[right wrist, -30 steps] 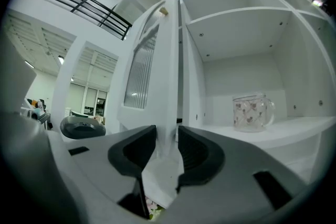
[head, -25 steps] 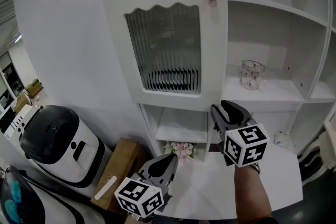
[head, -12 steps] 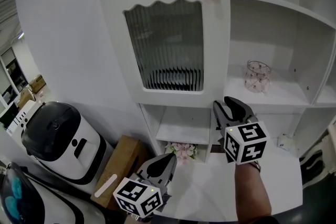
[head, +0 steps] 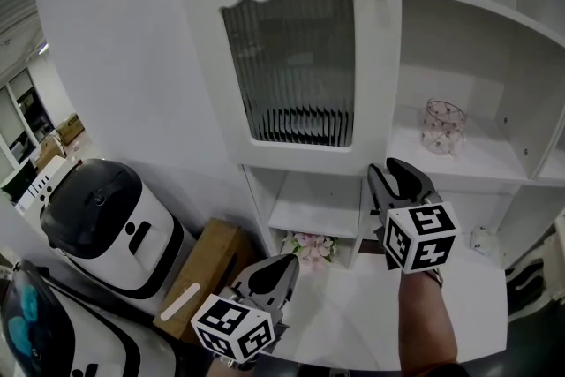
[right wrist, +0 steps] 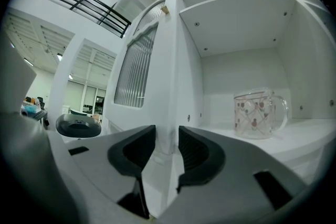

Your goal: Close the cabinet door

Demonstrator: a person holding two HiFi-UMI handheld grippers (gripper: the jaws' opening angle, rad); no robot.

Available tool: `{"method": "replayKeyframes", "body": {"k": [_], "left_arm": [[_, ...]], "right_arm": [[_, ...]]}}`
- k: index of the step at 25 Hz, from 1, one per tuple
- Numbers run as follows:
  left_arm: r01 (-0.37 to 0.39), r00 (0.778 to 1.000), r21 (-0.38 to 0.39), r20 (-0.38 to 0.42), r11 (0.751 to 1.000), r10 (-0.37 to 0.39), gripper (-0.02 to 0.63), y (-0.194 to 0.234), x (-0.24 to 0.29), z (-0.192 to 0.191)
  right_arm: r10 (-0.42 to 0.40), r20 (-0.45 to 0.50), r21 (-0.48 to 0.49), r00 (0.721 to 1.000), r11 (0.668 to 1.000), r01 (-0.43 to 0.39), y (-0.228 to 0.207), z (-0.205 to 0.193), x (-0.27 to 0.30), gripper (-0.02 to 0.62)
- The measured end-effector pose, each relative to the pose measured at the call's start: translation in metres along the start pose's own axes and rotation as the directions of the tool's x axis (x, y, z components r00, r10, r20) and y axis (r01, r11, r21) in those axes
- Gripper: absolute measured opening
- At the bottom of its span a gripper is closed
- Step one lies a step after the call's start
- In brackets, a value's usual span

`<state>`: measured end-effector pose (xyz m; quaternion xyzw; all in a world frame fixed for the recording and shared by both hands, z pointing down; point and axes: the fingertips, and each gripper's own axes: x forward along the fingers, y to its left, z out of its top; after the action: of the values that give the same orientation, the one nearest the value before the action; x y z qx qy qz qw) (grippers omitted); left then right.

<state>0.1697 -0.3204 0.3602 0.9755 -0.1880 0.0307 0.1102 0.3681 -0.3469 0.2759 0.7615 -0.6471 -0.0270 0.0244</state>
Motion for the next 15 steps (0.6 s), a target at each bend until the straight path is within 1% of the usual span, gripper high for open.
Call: {"method": "replayKeyframes", "body": {"k": [5,6,7,9,12,15], "left_arm": [[-0.029,1.0,0.016,0.01,0.999,0.029,0.003,0.0,-0.021,0.007],[-0.034,0.999,0.02,0.016,0.999,0.034,0.003,-0.001,-0.026,0.009],[-0.037,0.999,0.022,0.021,0.999,0.037,0.003,-0.001,-0.032,0.01],[-0.037,0.999,0.024,0.024,0.999,0.036,0.003,-0.001,-0.044,0.009],[-0.016,1.0,0.025,0.024,1.0,0.016,0.003,-0.002,-0.06,0.007],[0.021,0.999,0.028,0.024,0.999,-0.022,0.003,-0.006,-0.073,0.007]], "right_arm": [[-0.034,-0.029,0.021,0.999,0.999,0.035,-0.006,-0.007,-0.006,0.13],[-0.05,-0.036,0.02,0.998,0.999,0.051,-0.009,-0.008,-0.008,0.118],[-0.07,-0.043,0.013,0.997,0.997,0.071,-0.01,-0.01,-0.012,0.096],[-0.103,-0.051,-0.008,0.993,0.995,0.103,-0.007,-0.014,-0.021,0.018],[-0.087,-0.041,0.007,0.995,0.996,0.088,0.012,-0.014,-0.039,0.015],[-0.071,-0.027,0.022,0.997,0.997,0.072,0.035,-0.008,-0.06,0.012]]}}
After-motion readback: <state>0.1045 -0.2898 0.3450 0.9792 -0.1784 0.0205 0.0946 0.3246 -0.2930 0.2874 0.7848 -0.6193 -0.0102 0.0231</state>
